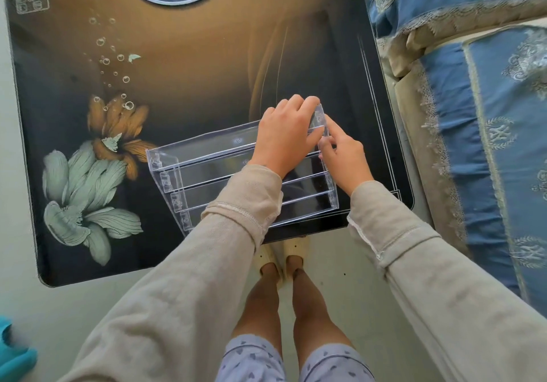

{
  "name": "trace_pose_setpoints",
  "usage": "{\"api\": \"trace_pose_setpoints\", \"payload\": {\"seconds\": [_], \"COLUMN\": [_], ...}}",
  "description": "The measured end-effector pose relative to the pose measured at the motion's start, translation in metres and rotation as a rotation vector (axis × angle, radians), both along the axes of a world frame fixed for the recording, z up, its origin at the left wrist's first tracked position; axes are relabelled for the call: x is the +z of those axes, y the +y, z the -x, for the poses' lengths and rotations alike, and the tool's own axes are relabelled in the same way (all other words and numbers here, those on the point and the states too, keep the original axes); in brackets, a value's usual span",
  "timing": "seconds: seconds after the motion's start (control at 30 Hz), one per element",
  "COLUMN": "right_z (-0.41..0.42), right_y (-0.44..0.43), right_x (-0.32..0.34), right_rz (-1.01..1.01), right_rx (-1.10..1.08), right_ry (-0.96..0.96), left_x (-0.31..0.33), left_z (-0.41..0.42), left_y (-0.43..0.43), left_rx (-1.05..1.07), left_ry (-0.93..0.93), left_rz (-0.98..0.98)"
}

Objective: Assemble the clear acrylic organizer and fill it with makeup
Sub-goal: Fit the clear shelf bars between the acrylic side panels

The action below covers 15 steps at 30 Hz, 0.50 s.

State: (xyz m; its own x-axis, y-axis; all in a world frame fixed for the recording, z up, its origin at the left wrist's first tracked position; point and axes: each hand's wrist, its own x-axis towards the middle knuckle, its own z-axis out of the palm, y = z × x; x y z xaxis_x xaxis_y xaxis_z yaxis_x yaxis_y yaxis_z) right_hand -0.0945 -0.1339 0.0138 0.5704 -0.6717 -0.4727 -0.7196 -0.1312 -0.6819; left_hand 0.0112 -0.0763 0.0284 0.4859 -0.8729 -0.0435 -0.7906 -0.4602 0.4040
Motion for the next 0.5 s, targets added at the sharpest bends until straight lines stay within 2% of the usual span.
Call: {"api": "trace_pose_setpoints", "payload": {"seconds": [0.5], "right_z": [0.001], "right_y": [-0.0007], "right_x": [-0.0005], "right_rz": [-0.035], "right_rx": [0.006], "right_ry": [0.001], "left_x": [-0.0053], "left_z": [-0.0016], "left_y": [-0.0055], "left_rx": [-0.001], "left_ry": [0.045], "left_rz": [-0.038]}}
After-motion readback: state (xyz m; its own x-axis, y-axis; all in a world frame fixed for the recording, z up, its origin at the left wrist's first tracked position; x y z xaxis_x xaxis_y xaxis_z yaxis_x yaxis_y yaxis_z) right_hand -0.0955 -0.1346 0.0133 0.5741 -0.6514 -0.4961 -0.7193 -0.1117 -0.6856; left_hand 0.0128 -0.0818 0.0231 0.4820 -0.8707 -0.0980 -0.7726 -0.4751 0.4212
